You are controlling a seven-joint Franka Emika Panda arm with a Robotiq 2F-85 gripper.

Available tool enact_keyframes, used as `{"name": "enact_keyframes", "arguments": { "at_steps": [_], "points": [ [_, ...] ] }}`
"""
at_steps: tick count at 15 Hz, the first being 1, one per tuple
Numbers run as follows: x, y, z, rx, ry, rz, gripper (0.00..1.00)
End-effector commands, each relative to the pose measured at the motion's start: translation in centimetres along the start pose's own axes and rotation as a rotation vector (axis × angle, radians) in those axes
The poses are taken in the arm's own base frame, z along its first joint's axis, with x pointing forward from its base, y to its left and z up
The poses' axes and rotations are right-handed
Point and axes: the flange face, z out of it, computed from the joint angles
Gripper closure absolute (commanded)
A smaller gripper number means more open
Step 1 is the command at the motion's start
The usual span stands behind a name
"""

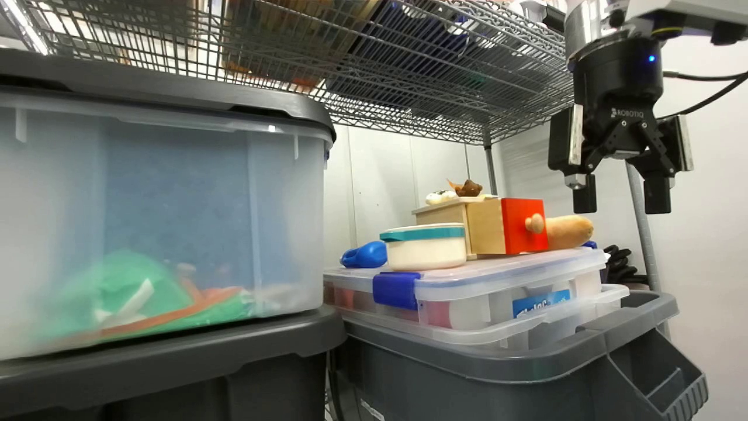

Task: Put the bread roll plushy in the bowl

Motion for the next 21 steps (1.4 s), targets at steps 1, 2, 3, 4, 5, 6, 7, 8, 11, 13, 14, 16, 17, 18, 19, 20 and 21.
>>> {"name": "enact_keyframes", "arguments": {
  "at_steps": [1, 2, 3, 4, 5, 6, 7, 8, 11, 13, 14, 16, 17, 18, 19, 20, 21],
  "points": [
    [0.02, 0.01, -0.05, 0.000, -0.001, 0.000, 0.00],
    [0.02, 0.01, -0.05, 0.000, -0.001, 0.000, 0.00],
    [0.02, 0.01, -0.05, 0.000, -0.001, 0.000, 0.00],
    [0.02, 0.01, -0.05, 0.000, -0.001, 0.000, 0.00],
    [0.02, 0.01, -0.05, 0.000, -0.001, 0.000, 0.00],
    [0.02, 0.01, -0.05, 0.000, -0.001, 0.000, 0.00],
    [0.02, 0.01, -0.05, 0.000, -0.001, 0.000, 0.00],
    [0.06, 0.02, -0.08, 0.000, -0.001, -0.004, 0.00],
    [0.23, 0.01, -0.04, -0.009, -0.003, -0.028, 0.00],
    [0.31, -0.07, 0.07, -0.003, -0.009, -0.054, 0.00],
    [0.38, -0.10, 0.14, -0.004, -0.011, -0.067, 0.00],
    [0.55, -0.20, 0.28, -0.006, -0.014, -0.090, 0.00],
    [0.64, -0.29, 0.28, -0.007, -0.014, -0.099, 0.00],
    [0.67, -0.33, 0.22, -0.007, -0.012, -0.109, 0.00],
    [0.69, -0.34, 0.16, -0.006, -0.012, -0.115, 0.00],
    [0.73, -0.34, 0.09, -0.005, -0.012, -0.118, 0.00],
    [0.81, -0.28, -0.01, -0.003, -0.013, -0.119, 0.00]
  ]
}}
